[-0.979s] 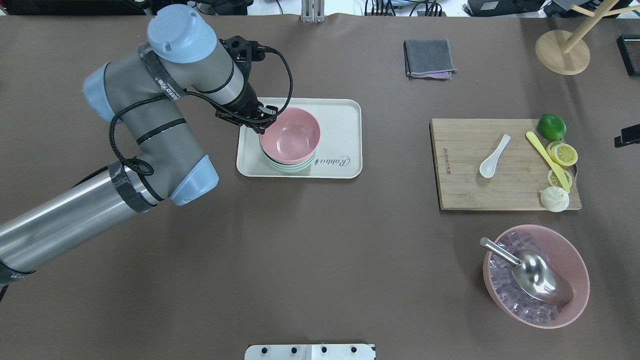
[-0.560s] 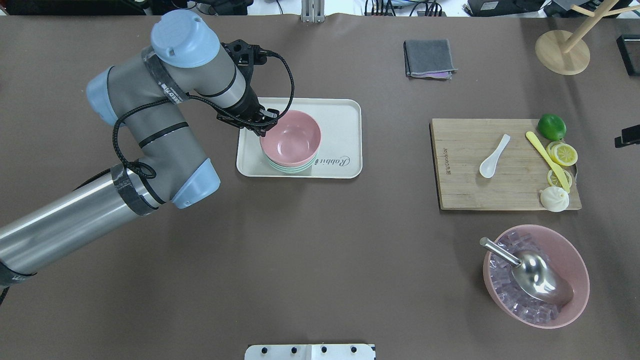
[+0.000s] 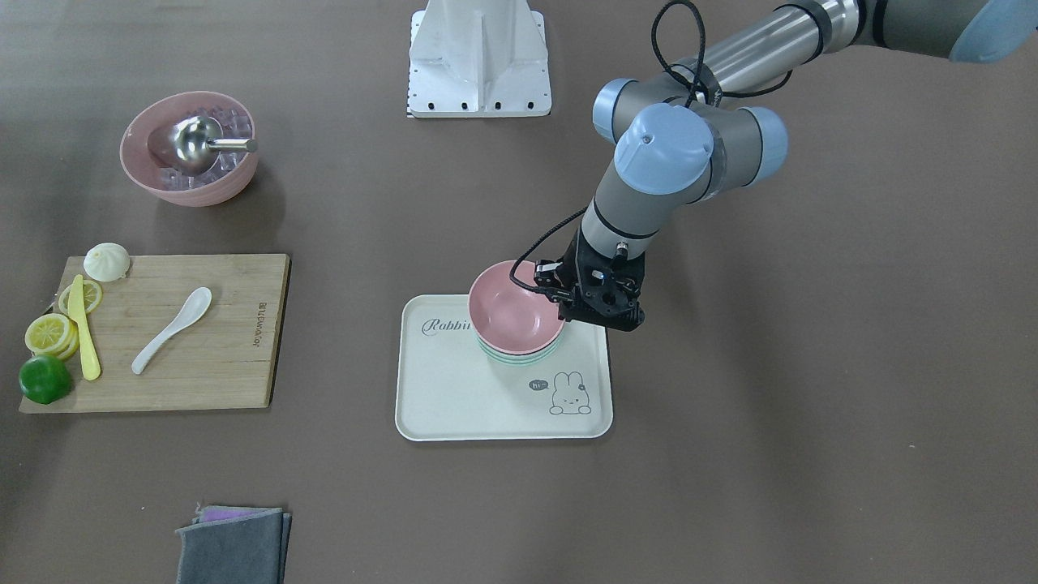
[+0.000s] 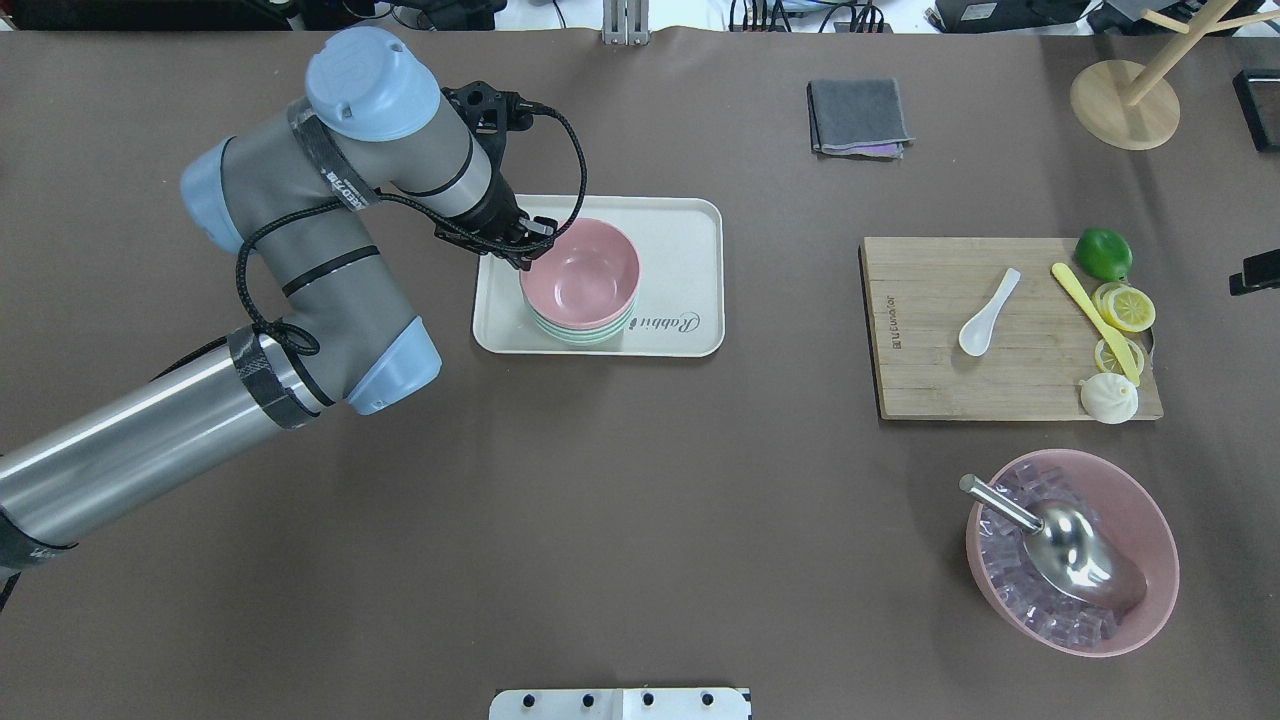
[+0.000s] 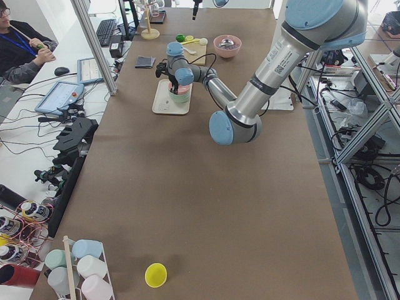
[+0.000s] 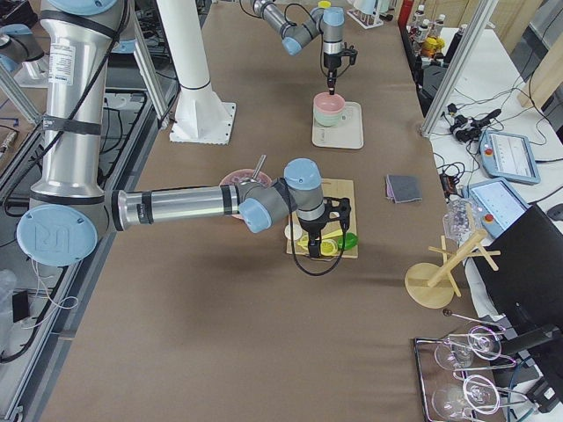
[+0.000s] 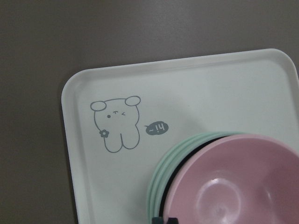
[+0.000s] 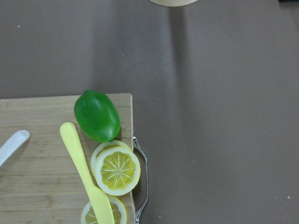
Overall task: Stack pink bowl on green and place spoon
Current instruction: 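Lower the pink bowl into the green bowl and open the left gripper, then withdraw the left arm while the right gripper moves over the cutting board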
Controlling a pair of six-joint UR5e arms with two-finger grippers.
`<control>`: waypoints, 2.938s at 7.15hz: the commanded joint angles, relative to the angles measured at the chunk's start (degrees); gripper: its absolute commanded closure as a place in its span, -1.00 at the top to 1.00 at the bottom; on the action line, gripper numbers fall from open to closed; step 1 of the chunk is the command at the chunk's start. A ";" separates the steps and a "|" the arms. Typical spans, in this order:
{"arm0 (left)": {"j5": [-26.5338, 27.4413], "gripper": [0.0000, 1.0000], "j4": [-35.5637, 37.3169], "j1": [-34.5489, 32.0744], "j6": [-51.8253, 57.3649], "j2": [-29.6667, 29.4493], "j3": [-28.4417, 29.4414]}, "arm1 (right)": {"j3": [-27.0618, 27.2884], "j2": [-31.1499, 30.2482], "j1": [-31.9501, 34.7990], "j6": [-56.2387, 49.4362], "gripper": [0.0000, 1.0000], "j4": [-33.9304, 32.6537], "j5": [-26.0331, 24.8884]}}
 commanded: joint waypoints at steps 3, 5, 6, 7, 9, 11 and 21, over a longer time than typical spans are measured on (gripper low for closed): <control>0.16 -1.00 -0.52 0.00 0.09 0.08 0.55 | 0.00 0.09 0.00 -0.04 1.00 0.00 -0.05; 0.16 -1.00 -1.48 0.00 0.26 0.08 1.07 | 0.00 0.26 0.00 -0.04 1.00 0.00 -0.05; 0.16 -0.24 -1.48 0.00 0.61 0.08 0.99 | 0.00 0.26 0.00 -0.04 1.00 0.00 -0.05; 0.16 0.95 -2.18 -0.09 0.70 0.08 0.64 | 0.00 0.26 0.00 -0.04 1.00 0.00 -0.05; -1.76 0.97 -1.40 -2.88 1.40 0.51 -0.93 | 0.00 0.35 0.00 -0.04 1.00 0.00 0.04; -10.61 0.97 1.13 -11.02 13.38 9.95 -8.11 | 0.09 1.14 -0.70 2.05 1.00 0.00 0.04; -13.38 0.97 15.75 -49.13 80.68 43.14 -7.62 | -0.18 12.39 -14.92 19.03 1.00 -2.44 -4.86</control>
